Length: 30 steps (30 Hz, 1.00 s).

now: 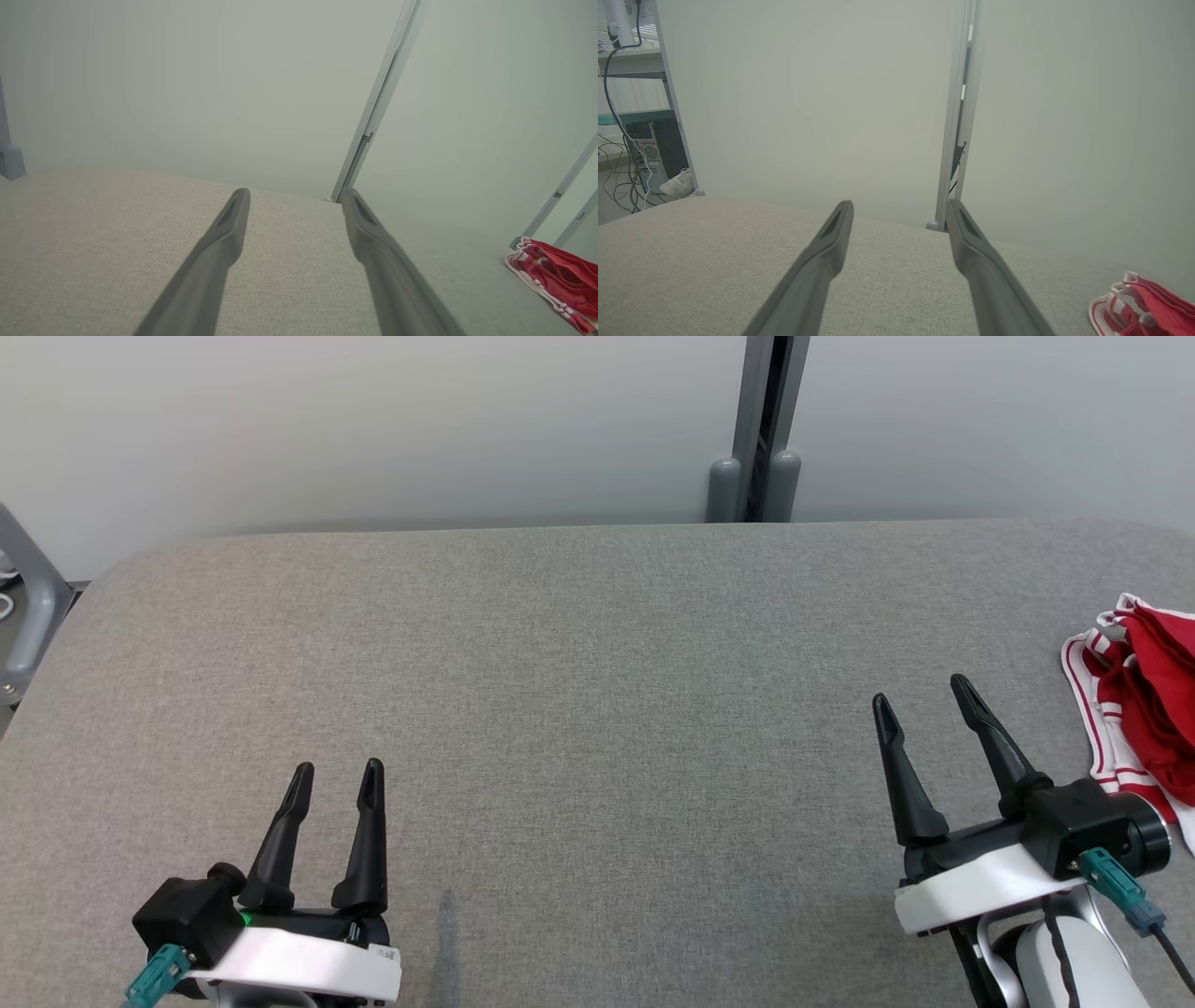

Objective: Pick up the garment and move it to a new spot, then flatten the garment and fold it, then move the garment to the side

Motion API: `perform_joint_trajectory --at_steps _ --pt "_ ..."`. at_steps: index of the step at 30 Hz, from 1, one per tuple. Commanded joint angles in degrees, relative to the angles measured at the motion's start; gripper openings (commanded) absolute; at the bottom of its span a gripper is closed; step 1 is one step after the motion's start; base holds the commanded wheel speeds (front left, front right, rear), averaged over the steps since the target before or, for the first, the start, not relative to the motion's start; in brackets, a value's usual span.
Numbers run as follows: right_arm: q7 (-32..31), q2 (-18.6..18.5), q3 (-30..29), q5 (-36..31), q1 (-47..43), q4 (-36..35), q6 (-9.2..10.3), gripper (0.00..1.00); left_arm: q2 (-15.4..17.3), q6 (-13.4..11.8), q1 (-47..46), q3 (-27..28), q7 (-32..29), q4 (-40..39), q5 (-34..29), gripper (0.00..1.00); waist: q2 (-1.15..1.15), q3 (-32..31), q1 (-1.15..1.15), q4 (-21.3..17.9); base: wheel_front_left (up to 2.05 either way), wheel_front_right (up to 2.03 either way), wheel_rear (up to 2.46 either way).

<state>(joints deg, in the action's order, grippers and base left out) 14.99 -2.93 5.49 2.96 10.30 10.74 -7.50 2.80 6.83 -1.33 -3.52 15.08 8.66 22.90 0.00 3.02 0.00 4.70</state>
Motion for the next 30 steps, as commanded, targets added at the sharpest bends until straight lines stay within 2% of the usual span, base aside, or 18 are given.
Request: perform_joint_trajectory --at_steps 1,18,30 --pt "0.3 -0.1 -0.2 0.0 0.4 -0.1 0.02 1.00 0.3 0.2 0.3 0.2 0.0 0.2 0.0 1.00 0.00 0.0 0.00 -0.1 0.00 0.00 0.00" --pt "0.3 -0.1 -0.1 1.1 0.0 0.1 0.02 1.00 0.3 0.3 0.1 0.4 0.0 0.5 -0.4 1.00 0.00 -0.2 0.00 -0.3 0.00 0.00 0.00" --pt "0.3 -0.1 0.0 1.2 0.2 0.3 0.02 1.00 0.3 -0.8 0.1 0.4 0.0 0.6 0.2 1.00 0.00 -0.3 0.00 -0.2 0.00 0.00 0.00"
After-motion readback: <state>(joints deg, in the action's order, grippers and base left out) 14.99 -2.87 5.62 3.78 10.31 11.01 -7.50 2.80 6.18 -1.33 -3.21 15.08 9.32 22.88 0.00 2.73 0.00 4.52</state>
